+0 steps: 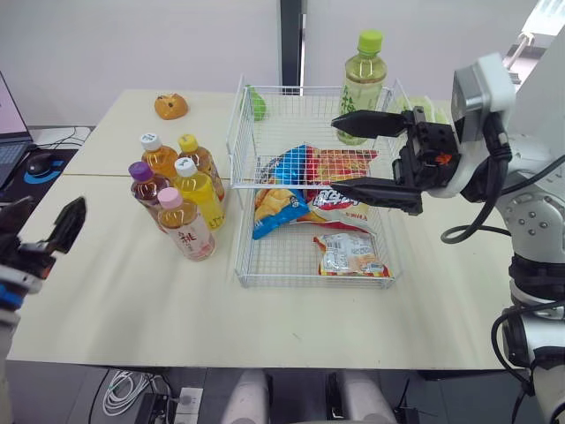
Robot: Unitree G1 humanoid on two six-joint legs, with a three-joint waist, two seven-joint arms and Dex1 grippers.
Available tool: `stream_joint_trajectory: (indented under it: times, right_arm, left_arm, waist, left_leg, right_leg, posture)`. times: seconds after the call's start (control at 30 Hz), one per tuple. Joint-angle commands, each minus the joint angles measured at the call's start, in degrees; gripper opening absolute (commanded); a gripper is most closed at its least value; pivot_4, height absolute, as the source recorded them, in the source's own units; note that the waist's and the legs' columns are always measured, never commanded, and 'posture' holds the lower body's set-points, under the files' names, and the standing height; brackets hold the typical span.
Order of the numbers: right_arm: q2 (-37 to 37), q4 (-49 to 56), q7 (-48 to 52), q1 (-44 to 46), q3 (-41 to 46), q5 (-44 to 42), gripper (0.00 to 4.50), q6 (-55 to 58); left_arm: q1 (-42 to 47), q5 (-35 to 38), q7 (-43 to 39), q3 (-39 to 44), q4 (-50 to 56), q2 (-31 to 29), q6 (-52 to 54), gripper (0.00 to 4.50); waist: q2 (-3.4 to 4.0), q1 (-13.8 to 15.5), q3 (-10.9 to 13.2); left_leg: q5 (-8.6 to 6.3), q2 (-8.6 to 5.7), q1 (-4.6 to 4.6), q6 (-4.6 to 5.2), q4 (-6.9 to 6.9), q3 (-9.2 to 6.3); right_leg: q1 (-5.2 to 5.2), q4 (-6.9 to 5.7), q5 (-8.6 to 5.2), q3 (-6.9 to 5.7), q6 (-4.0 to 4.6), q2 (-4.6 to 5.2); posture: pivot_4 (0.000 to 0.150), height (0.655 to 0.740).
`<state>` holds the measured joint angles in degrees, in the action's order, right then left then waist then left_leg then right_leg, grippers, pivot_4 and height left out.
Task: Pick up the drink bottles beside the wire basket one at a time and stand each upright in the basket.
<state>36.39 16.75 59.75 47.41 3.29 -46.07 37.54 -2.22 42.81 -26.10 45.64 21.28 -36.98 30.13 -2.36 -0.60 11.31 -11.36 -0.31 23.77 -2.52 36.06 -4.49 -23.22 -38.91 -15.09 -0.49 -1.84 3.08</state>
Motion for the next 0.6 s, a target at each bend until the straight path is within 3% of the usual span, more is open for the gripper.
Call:
stream_joint_trajectory:
  times: [0.03,0.27,0.6]
  right_arm:
    - [1.32,3.99,-1.85,-1.51,3.07,-1.5,4.5,0.09]
    - [1.5,4.54,-3.3,-2.32,2.8,-0.88,4.5,-0.15]
    - [1.71,4.07,-4.55,-1.92,1.68,0.85,4.5,-0.32]
  left_arm:
    - [5.29,-1.64,-0.58,-5.28,-3.01,-2.98,-0.04,4.49]
    - [14.7,-6.56,-1.46,-13.9,-11.52,-4.27,-1.16,4.49]
    - [23.07,-12.45,-2.78,-19.93,-21.14,-4.26,-4.46,4.49]
  waist:
    - [0.0,0.06,0.0]
    - [0.0,0.2,0.0]
    - [0.0,0.1,0.01]
  left_leg:
    - [0.0,0.0,0.0,0.0,0.0,-0.01]
    - [0.0,-0.04,0.01,0.0,0.0,-0.01]
    - [0.0,-0.04,0.02,0.0,-0.02,-0.04]
  right_leg:
    - [0.0,-0.01,0.0,-0.01,0.0,-0.02]
    - [0.0,0.0,0.0,-0.02,0.0,-0.06]
    - [-0.02,-0.01,0.01,-0.05,0.01,-0.06]
  posture:
    - [0.15,0.74]
    - [0.15,0.74]
    - [0.15,0.74]
